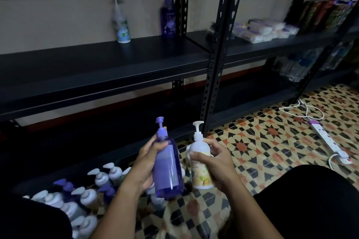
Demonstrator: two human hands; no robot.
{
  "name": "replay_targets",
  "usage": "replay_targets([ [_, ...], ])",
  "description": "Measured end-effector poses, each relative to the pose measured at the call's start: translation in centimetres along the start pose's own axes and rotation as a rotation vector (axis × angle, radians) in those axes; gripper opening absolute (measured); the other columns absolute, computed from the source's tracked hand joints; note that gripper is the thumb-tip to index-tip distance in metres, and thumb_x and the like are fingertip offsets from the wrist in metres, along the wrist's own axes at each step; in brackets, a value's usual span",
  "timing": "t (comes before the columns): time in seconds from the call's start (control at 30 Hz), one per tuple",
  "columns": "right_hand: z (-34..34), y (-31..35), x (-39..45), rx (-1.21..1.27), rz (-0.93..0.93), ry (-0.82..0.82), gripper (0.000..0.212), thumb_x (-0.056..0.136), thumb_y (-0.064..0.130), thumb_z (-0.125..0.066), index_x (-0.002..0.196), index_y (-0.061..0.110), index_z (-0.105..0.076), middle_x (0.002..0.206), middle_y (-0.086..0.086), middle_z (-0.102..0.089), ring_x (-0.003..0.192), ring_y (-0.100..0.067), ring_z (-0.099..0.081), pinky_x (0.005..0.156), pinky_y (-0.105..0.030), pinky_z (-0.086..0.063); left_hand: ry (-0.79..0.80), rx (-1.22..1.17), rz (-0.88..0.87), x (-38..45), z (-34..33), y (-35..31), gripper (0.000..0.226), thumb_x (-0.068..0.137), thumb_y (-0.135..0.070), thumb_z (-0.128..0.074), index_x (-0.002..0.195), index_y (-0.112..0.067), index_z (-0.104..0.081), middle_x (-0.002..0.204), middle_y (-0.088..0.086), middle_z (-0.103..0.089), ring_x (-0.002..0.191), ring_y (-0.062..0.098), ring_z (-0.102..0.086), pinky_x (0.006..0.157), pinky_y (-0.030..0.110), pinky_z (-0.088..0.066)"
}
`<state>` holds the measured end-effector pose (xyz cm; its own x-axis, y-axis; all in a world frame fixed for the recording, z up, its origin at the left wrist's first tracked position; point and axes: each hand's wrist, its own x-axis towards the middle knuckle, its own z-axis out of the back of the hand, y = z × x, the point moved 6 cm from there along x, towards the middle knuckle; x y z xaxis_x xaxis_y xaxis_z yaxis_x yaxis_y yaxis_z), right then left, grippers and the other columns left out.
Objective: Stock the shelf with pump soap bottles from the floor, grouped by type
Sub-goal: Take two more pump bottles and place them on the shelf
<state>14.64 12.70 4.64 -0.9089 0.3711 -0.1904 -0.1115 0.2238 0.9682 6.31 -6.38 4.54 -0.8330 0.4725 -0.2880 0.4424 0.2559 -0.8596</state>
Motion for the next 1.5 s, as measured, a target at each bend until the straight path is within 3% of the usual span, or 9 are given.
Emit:
replay_targets([
  [0.13, -0.3, -0.3, 0.1, -0.017, 0.01, -0.002, 0.052, 0.064, 0.025, -0.095, 0.111, 0.019, -0.074, 0.105, -0.015, -0.076, 0.096, -0.044, -0.073, 0.084, -0.062, -0.06, -0.078, 0.031, -0.015, -0.2, 0.4, 0.5, 0.053, 0.074, -0.037, -0.079, 0.126, -0.036, -0.067, 0.105, 0.014, -0.071, 0.084, 0.026, -0.07, 0.072, 0.04, -0.06],
  [0.27, -0.7, -1.3, 0.3, -0.088, -0.001, 0.003, 0.041, 0.08, 0.033, -0.087, 0.117, 0.032, -0.071, 0.107, -0.003, -0.075, 0.093, -0.034, -0.075, 0.083, -0.058, -0.061, -0.13, 0.086, -0.029, 0.1, 0.8, 1.0, 0.096, 0.043, -0.028, -0.103, 0.129, -0.024, -0.06, 0.115, 0.017, -0.071, 0.083, 0.031, -0.073, 0.071, 0.043, -0.061],
  [0.4, -1.3, -1.5, 0.2, -0.158, -0.003, 0.017, 0.055, 0.079, 0.053, -0.077, 0.128, 0.036, -0.062, 0.111, -0.001, -0.072, 0.097, -0.027, -0.074, 0.088, -0.054, -0.061, -0.181, 0.191, -0.032, 0.0, 0.9, 1.2, 0.106, 0.036, -0.005, -0.105, 0.126, -0.024, -0.052, 0.113, 0.012, -0.071, 0.083, 0.029, -0.077, 0.069, 0.044, -0.063],
  [0.6, -0.9, -2.3, 0.2, -0.192, 0.019, -0.014, 0.055, 0.075, 0.024, -0.091, 0.119, 0.038, -0.06, 0.101, -0.008, -0.073, 0.088, -0.031, -0.074, 0.078, -0.049, -0.064, -0.227, 0.308, -0.175, 0.0, 1.3, 0.7, 0.062, 0.061, -0.026, -0.099, 0.116, -0.025, -0.069, 0.105, 0.009, -0.077, 0.084, 0.025, -0.077, 0.069, 0.038, -0.063],
  [0.8, -0.6, -3.0, 0.6, -0.258, 0.033, -0.084, 0.067, 0.056, 0.031, -0.091, 0.113, 0.048, -0.06, 0.105, -0.006, -0.069, 0.088, -0.033, -0.073, 0.074, -0.056, -0.062, -0.166, 0.34, -0.195, 0.3, 1.1, 1.1, 0.041, 0.096, -0.024, -0.072, 0.133, -0.038, -0.06, 0.108, 0.005, -0.077, 0.092, 0.029, -0.077, 0.084, 0.049, -0.063],
  [0.97, -0.5, -2.2, 0.3, -0.245, 0.113, -0.095, 0.064, 0.072, 0.01, -0.09, 0.128, 0.031, -0.065, 0.111, 0.004, -0.071, 0.089, -0.018, -0.074, 0.078, -0.045, -0.064, -0.175, 0.39, -0.186, -0.2, 0.8, 1.6, 0.071, 0.068, -0.056, -0.088, 0.13, -0.048, -0.055, 0.114, -0.006, -0.074, 0.097, 0.021, -0.076, 0.089, 0.051, -0.062],
  [1.13, -1.4, -2.3, 0.0, -0.256, 0.088, -0.061, 0.068, 0.077, 0.039, -0.076, 0.14, 0.048, -0.052, 0.123, 0.007, -0.065, 0.103, -0.017, -0.069, 0.087, -0.044, -0.062, -0.172, 0.374, -0.156, -0.1, 1.0, 2.0, 0.104, 0.046, -0.037, -0.105, 0.128, -0.045, -0.041, 0.122, -0.001, -0.066, 0.096, 0.018, -0.075, 0.086, 0.05, -0.063],
  [1.33, -1.3, -2.7, 0.3, -0.211, 0.069, -0.098, 0.05, 0.077, 0.034, -0.066, 0.126, 0.04, -0.058, 0.108, -0.007, -0.067, 0.089, -0.03, -0.07, 0.08, -0.059, -0.06, -0.231, 0.244, -0.163, 0.1, 1.3, 2.3, 0.082, 0.055, -0.025, -0.103, 0.122, -0.029, -0.055, 0.114, 0.009, -0.072, 0.086, 0.025, -0.077, 0.074, 0.047, -0.064],
  [1.5, -1.2, -2.8, 0.6, -0.196, 0.04, -0.096, 0.075, 0.062, 0.026, -0.092, 0.127, 0.035, -0.056, 0.107, -0.011, -0.068, 0.085, -0.029, -0.072, 0.072, -0.049, -0.064, -0.154, 0.092, -0.172, 0.2, 1.1, 1.8, 0.061, 0.074, -0.027, -0.081, 0.131, -0.018, -0.062, 0.115, 0.015, -0.076, 0.101, 0.034, -0.075, 0.076, 0.04, -0.062],
])
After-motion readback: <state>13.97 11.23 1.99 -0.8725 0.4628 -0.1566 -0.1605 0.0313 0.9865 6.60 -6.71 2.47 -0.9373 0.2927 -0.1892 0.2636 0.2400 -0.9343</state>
